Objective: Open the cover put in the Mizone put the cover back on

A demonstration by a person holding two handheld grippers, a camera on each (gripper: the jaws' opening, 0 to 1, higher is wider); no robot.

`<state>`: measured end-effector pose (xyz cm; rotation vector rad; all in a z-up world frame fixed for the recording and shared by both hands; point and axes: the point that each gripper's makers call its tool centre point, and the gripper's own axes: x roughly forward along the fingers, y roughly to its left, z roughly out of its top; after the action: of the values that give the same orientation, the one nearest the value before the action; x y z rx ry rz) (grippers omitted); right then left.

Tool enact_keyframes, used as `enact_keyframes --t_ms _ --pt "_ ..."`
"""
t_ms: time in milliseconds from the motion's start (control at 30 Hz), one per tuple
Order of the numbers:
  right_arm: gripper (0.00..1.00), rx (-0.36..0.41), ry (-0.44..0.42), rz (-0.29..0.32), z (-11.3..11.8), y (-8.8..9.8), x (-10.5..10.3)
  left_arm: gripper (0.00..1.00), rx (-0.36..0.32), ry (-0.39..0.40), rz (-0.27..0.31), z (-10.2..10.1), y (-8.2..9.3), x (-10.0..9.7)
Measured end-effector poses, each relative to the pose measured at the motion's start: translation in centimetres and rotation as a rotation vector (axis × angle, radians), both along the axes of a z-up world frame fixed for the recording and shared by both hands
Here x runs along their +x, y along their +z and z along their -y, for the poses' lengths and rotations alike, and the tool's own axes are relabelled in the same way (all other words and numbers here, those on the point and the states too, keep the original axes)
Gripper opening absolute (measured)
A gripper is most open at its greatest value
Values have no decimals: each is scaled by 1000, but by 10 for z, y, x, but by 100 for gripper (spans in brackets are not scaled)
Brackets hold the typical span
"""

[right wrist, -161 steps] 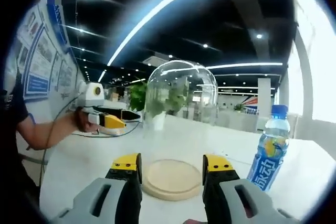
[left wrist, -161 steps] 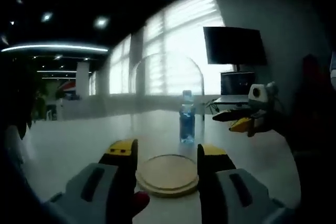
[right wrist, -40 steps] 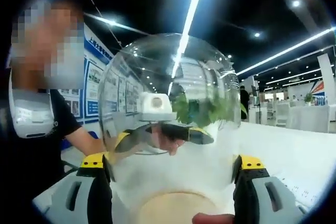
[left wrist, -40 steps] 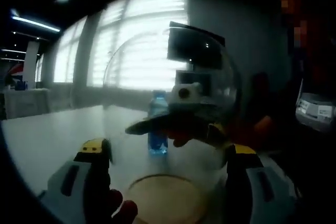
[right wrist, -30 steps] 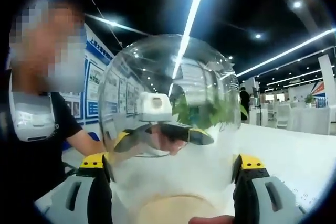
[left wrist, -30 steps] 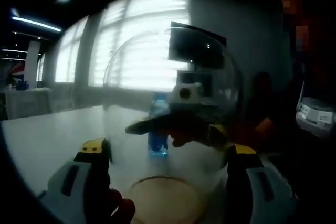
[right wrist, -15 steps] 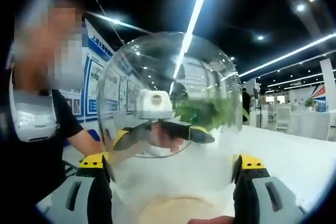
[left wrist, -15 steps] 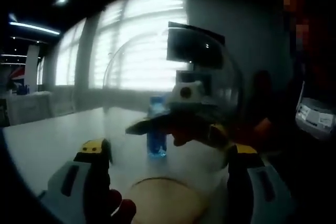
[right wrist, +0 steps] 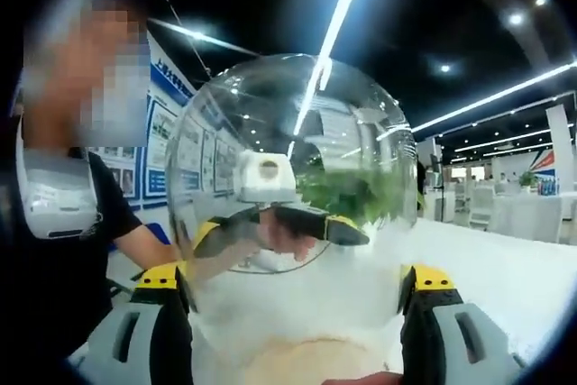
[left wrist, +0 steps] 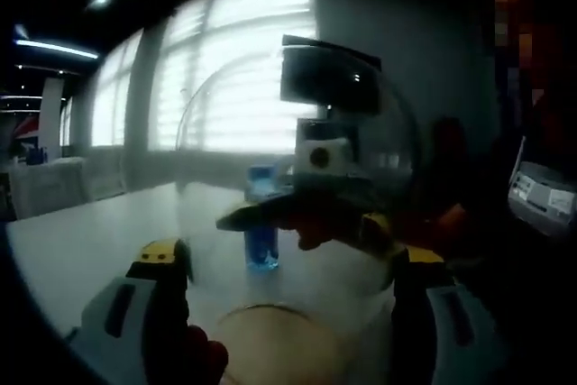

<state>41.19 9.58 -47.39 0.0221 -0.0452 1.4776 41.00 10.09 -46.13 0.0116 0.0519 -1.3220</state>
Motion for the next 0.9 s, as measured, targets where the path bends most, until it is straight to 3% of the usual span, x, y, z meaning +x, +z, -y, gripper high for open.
enact_keyframes --t_ms 200,300,900 --pt "90 2 5 -8 -1 12 -9 81 -37 13 2 -2 11 -10" --pt "90 -9 7 11 -2 14 -16 81 -20 13 11 -2 12 -17" --pt "90 3 2 8 -2 12 -44 81 -28 15 12 -2 10 -45"
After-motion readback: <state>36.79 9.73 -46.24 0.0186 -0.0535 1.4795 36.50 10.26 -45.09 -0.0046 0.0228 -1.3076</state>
